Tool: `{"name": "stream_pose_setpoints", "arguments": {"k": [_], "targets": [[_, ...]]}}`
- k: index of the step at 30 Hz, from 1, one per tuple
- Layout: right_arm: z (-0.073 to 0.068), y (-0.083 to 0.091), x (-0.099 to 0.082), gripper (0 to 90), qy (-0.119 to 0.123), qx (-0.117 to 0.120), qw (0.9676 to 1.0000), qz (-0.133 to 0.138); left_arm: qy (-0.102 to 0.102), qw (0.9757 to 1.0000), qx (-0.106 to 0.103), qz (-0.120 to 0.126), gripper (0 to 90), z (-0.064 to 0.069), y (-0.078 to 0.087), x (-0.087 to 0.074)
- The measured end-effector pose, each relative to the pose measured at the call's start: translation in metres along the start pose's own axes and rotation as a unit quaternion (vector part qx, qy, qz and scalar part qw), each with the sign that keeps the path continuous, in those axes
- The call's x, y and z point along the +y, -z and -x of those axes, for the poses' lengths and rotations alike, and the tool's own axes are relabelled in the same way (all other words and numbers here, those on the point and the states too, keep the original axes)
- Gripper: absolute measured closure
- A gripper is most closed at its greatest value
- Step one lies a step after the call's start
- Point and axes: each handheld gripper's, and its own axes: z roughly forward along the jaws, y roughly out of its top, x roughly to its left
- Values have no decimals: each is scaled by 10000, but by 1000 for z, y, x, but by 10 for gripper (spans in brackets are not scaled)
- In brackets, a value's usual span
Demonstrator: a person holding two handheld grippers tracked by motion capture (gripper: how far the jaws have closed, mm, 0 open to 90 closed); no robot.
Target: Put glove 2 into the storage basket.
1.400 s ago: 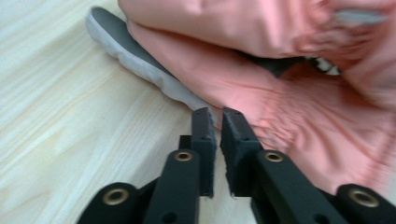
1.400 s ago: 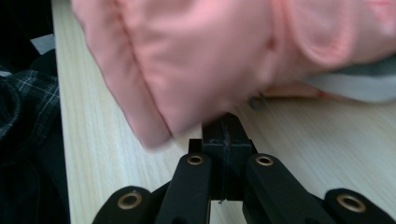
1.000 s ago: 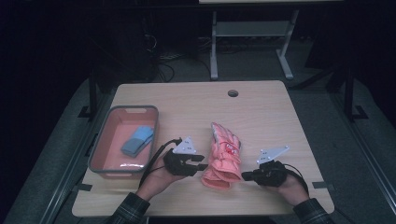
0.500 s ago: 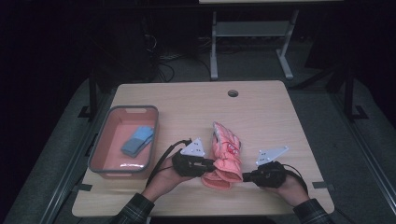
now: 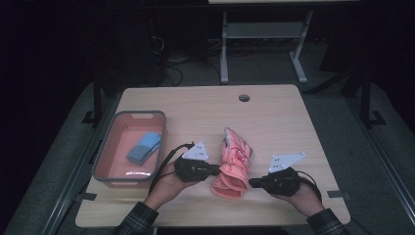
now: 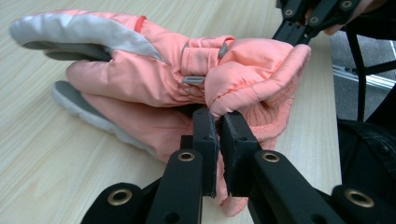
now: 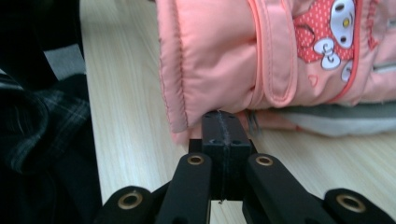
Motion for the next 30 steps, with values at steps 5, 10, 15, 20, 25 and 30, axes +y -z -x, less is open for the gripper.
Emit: {"name": "stream_pose_setpoints", "arguments": {"k": [5,10,15,20,25,30], "targets": [[-5,-8,7,900,113,56,9999,16,106,9999,26,-14,847,-7,3,-7],[-3,-9,6,900,98,27,9999,-54,185,9998,5,-63,822,-6,0,-11],[1,-3,6,900,39,-54,10000,58,317,9995,-17,-12,587,-10,8,-11],[8,1,11,900,22,-213,9997,142,481,9988,35,93,491,-17,19,-11],[23,4,28,900,-95,-459,9985,266,795,9964,194,206,456,-25,23,-8],[41,-1,48,900,-141,-600,9974,369,869,9956,265,207,341,-33,21,0]]}}
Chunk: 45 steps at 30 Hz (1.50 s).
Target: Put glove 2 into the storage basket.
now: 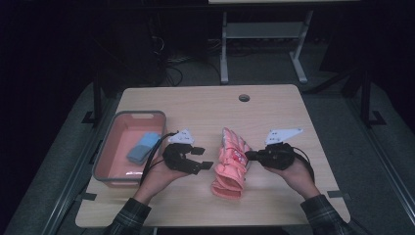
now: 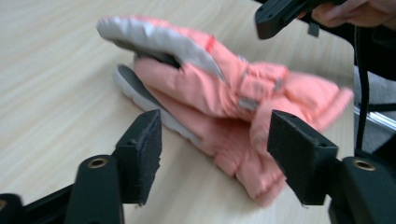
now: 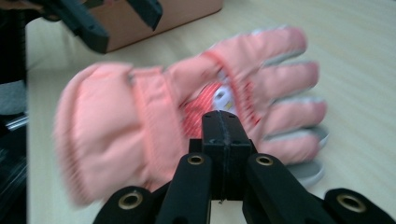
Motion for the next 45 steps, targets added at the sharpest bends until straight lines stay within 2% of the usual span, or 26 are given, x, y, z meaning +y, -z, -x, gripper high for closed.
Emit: {"name": "stream_pose_setpoints", "arguments": {"k": [5,11,20,24,26,27,32,41,45], "targets": [[10,-12,9,900,33,-55,10000,1,37,9999,92,65,286,-7,-7,13],[18,-29,12,900,21,-32,10000,4,30,9999,149,58,239,-11,-16,21],[17,-51,3,900,-8,25,9993,-371,72,9996,205,-161,204,-19,-27,17],[14,-60,-1,900,40,-61,9978,-654,137,9995,233,-184,198,-22,-28,15],[14,-62,-3,900,-11,-43,9977,-670,197,9994,225,-192,194,-22,-30,15],[14,-63,-3,900,-7,-61,9973,-726,148,9993,213,-267,191,-23,-31,15],[13,-69,-7,900,-14,-112,9958,-911,172,9992,192,-314,180,-24,-41,18],[9,-71,-10,900,64,-214,9952,-949,249,9987,107,-438,163,-29,-65,27],[9,-71,-11,900,103,-229,9954,-928,392,9983,32,-421,152,-33,-73,25]]}}
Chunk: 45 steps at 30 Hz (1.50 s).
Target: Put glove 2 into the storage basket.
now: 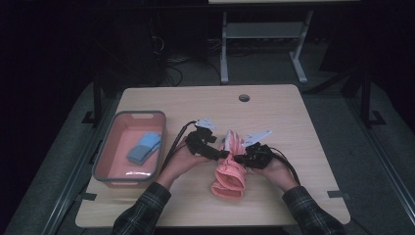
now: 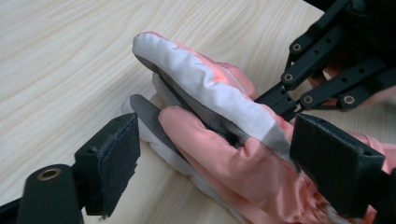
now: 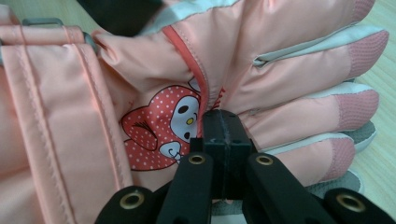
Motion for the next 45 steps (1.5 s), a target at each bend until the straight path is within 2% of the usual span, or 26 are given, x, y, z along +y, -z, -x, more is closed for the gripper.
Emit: {"name": "stream_pose_setpoints", "arguments": {"k": [5,8,13,14,19,25,27,29,35,39,40,42,45], "targets": [[0,0,-1,900,-44,-5,10000,-27,123,9998,-160,-37,130,-6,-10,-4],[0,0,-2,900,5,-28,10000,-20,262,9991,-337,-51,126,-9,-18,-8],[-2,1,-3,900,31,-69,10000,-45,587,9961,-661,-79,124,-15,-31,-15],[-2,1,-4,900,71,-83,9999,-63,599,9956,-706,-116,125,-16,-33,-16],[-2,1,-5,900,71,-80,9999,-85,687,9947,-739,-199,125,-17,-38,-19],[-3,1,-5,900,91,-102,9999,-97,982,9914,-805,-315,127,-20,-39,-26],[-3,1,-4,900,108,-106,9998,-103,978,9915,-773,-360,128,-20,-38,-26],[-3,1,-4,900,119,-109,9998,-115,1048,9906,-811,-343,130,-20,-38,-28],[-3,0,-5,900,111,-89,9998,-126,978,9906,-879,-368,130,-17,-43,-25],[-2,0,-5,900,120,-70,9998,-135,1050,9863,-1241,-267,203,-21,-45,-28],[-2,0,-5,900,114,-72,9998,-136,1050,9863,-1241,-267,217,-21,-45,-28],[-2,-1,-5,900,98,-53,9999,-124,1051,9845,-1384,-234,241,-23,-47,-28],[-1,-1,-5,900,101,-30,9999,-129,1160,9806,-1559,-250,292,-25,-48,-30]]}}
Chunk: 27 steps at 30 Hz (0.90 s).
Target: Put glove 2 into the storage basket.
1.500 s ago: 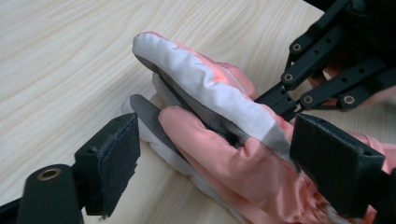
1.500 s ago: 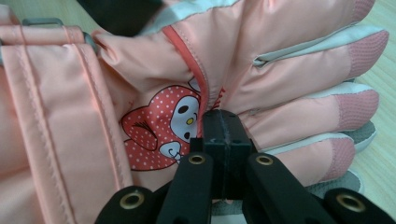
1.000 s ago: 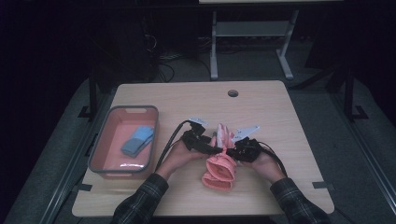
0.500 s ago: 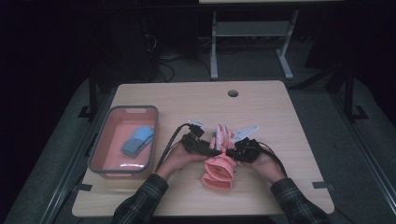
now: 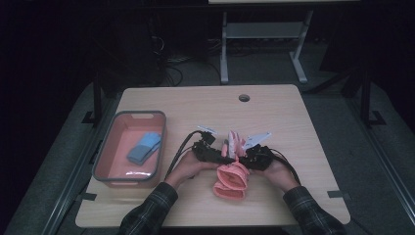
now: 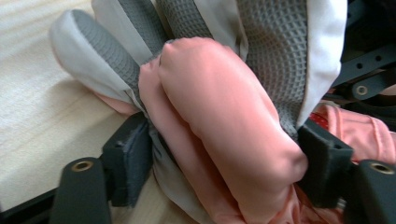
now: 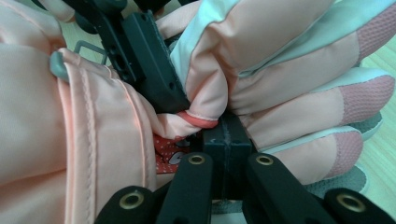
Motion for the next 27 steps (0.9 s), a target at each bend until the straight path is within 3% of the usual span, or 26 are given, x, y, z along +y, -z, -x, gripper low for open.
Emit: {"name": "stream_pose_setpoints", "arguments": {"k": [5,11,15,22,23,27], "targets": [[1,-1,0,900,-17,9,10000,37,111,9998,-173,35,393,-3,1,-1],[4,2,-2,900,-37,75,9999,97,2,9997,-170,151,517,-1,4,-2],[9,8,-5,892,-181,196,9994,223,-77,9997,-171,175,563,1,8,-1],[17,28,-12,705,-435,343,9973,491,-89,9995,-218,226,588,5,11,1],[20,37,-17,621,-538,276,9962,630,-107,9994,-210,250,590,7,13,3],[25,50,-29,475,-716,-84,9949,707,-166,9993,-187,290,591,14,20,6]]}}
